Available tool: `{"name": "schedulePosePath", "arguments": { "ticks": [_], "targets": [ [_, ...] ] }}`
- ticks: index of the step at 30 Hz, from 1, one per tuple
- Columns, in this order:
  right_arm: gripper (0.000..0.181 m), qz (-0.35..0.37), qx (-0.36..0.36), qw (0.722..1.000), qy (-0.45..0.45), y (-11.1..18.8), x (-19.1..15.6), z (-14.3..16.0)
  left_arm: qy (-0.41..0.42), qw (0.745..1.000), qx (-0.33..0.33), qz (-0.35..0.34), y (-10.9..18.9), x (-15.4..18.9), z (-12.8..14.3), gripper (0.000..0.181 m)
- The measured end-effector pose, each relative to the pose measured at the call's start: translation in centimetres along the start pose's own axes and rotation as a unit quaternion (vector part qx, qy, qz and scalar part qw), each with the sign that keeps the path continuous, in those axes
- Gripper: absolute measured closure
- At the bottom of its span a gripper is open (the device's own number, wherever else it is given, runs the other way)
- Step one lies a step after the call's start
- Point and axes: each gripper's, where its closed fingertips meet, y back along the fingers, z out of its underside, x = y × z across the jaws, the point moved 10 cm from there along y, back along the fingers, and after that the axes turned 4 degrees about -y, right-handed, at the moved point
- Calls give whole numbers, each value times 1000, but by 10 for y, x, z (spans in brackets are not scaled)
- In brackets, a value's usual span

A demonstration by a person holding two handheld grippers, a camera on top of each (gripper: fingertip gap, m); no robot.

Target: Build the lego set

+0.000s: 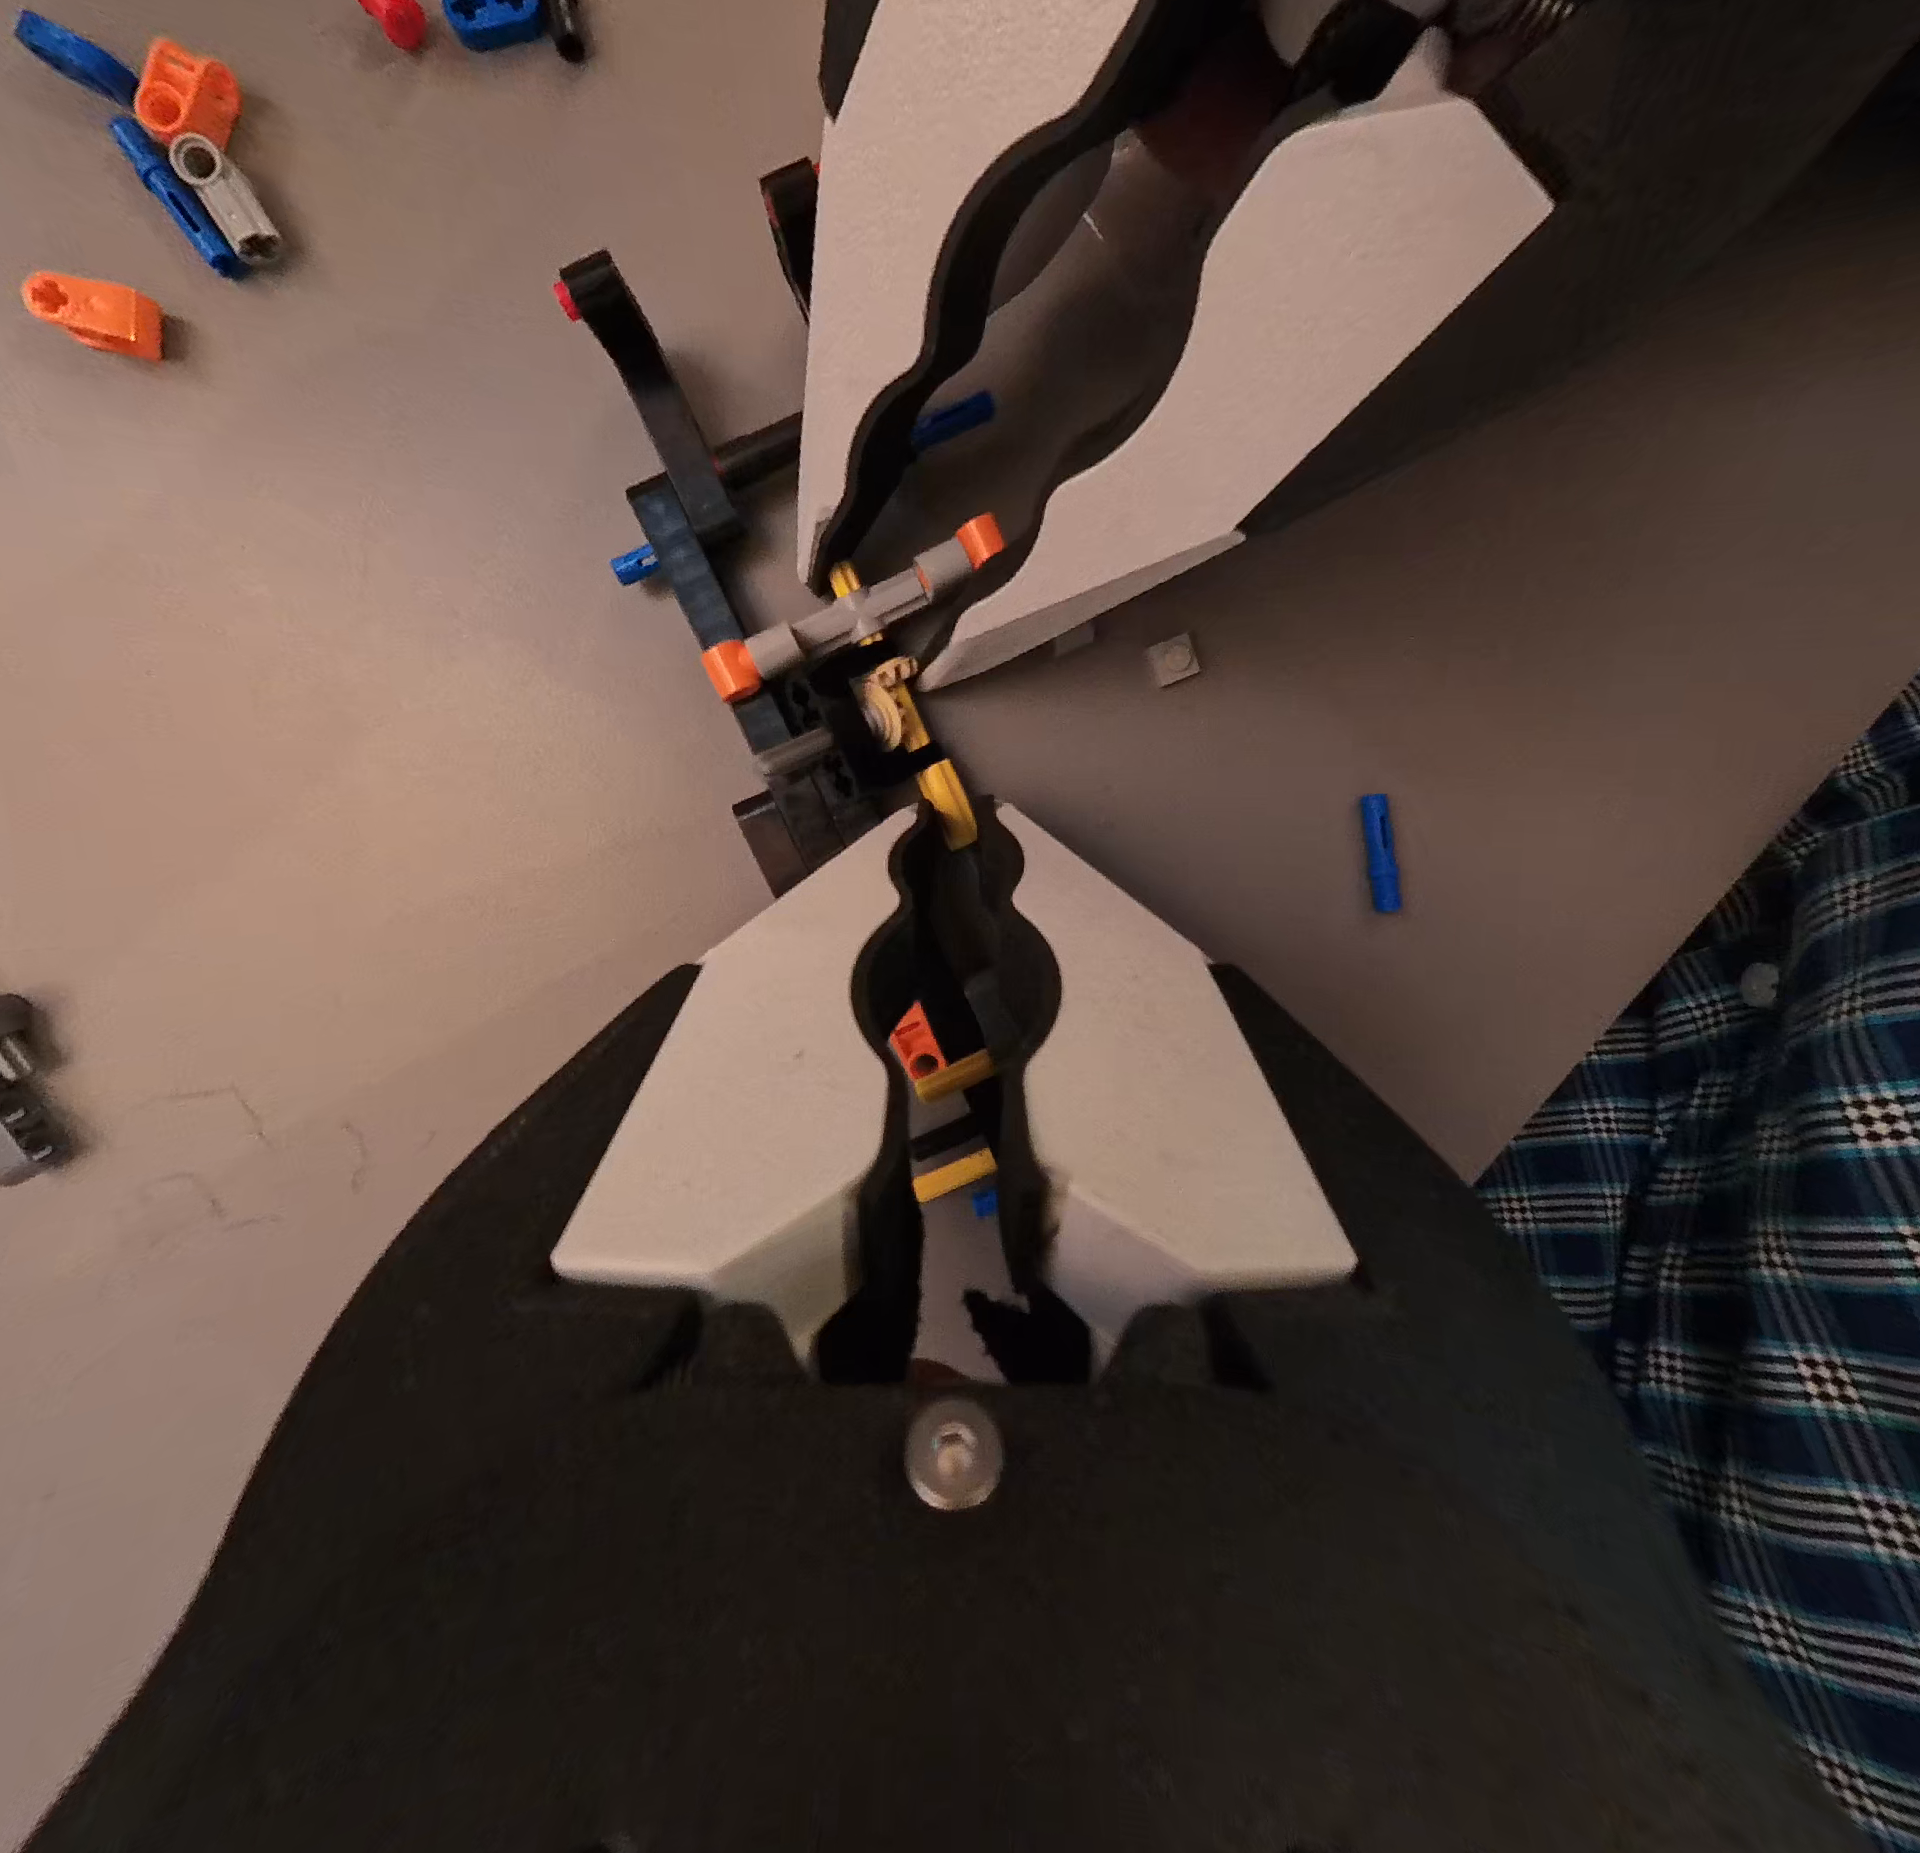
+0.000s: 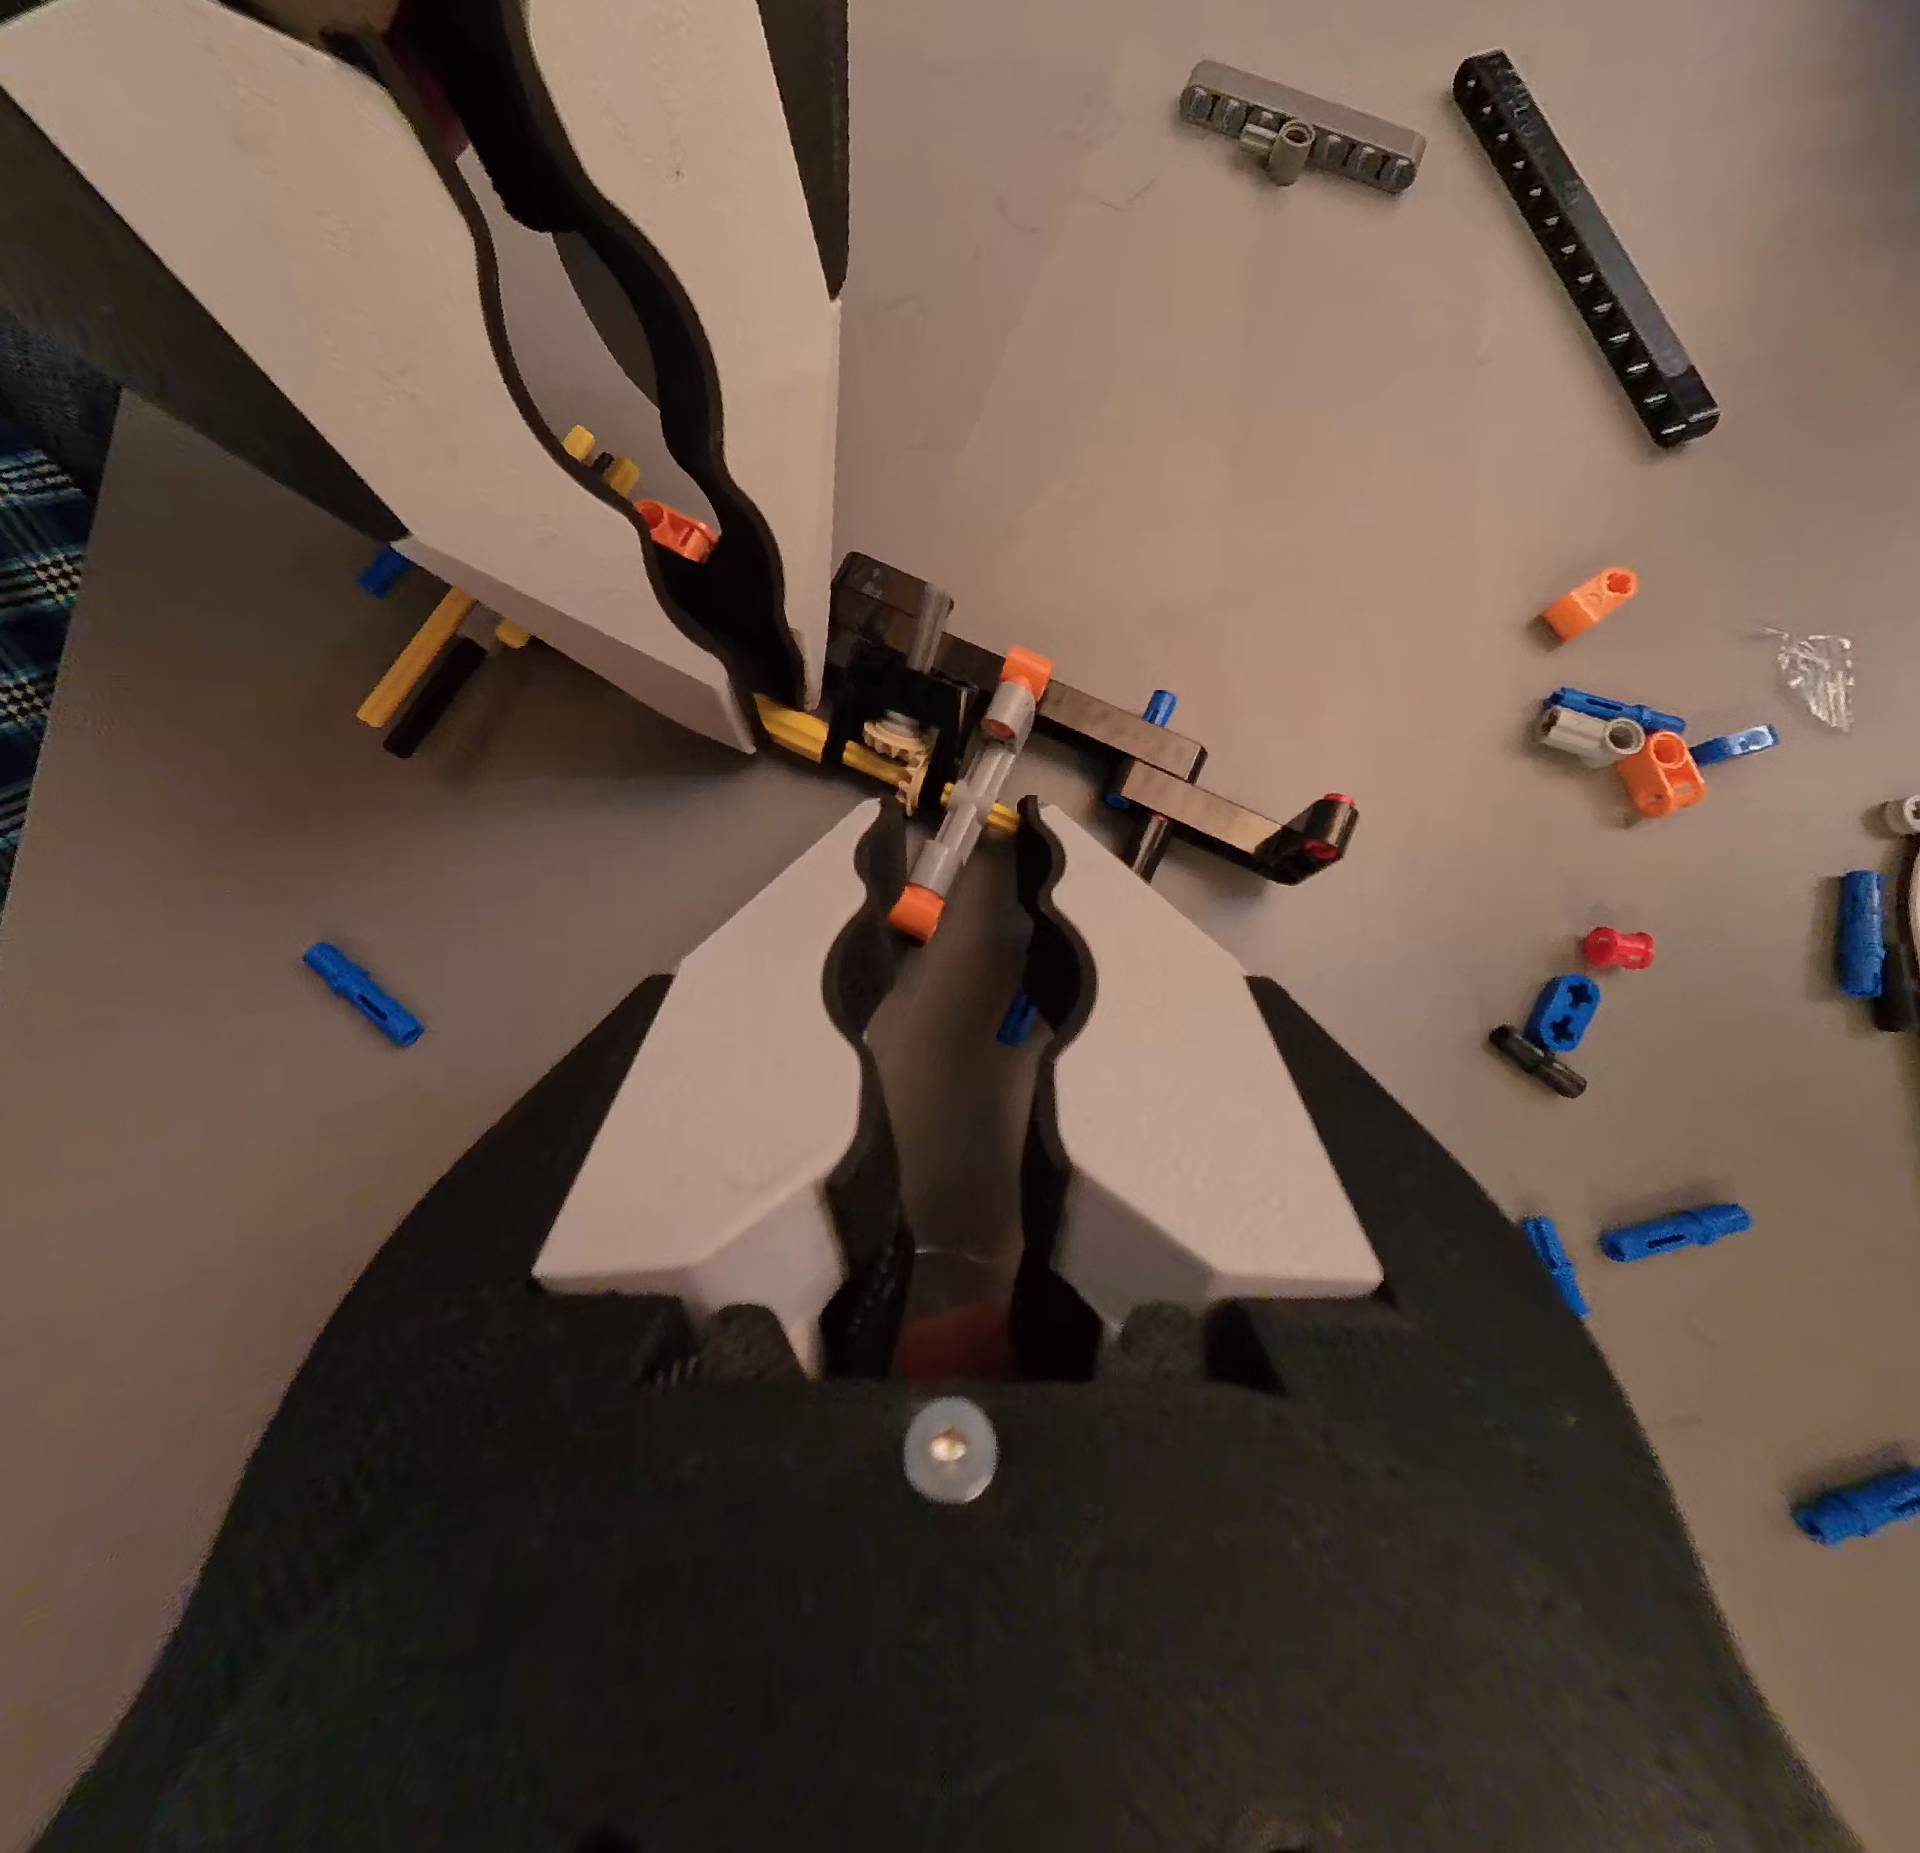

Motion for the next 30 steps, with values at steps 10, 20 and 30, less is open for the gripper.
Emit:
{"name": "schedulePosePath", "arguments": {
  "ticks": [10, 20, 30],
  "targets": [
    [160, 36, -17, 999, 3, 4, -7, -2, 9, 1000, 13, -12, -2, 3, 3, 177],
    [162, 56, -18, 997, -41, 8, -9, -1, 22, 999, 22, -18, -3, 1, 4, 177],
    [169, 85, -17, 994, -67, 4, -14, 1, 29, 999, 35, -20, -3, 2, 6, 177]
  ]
}}
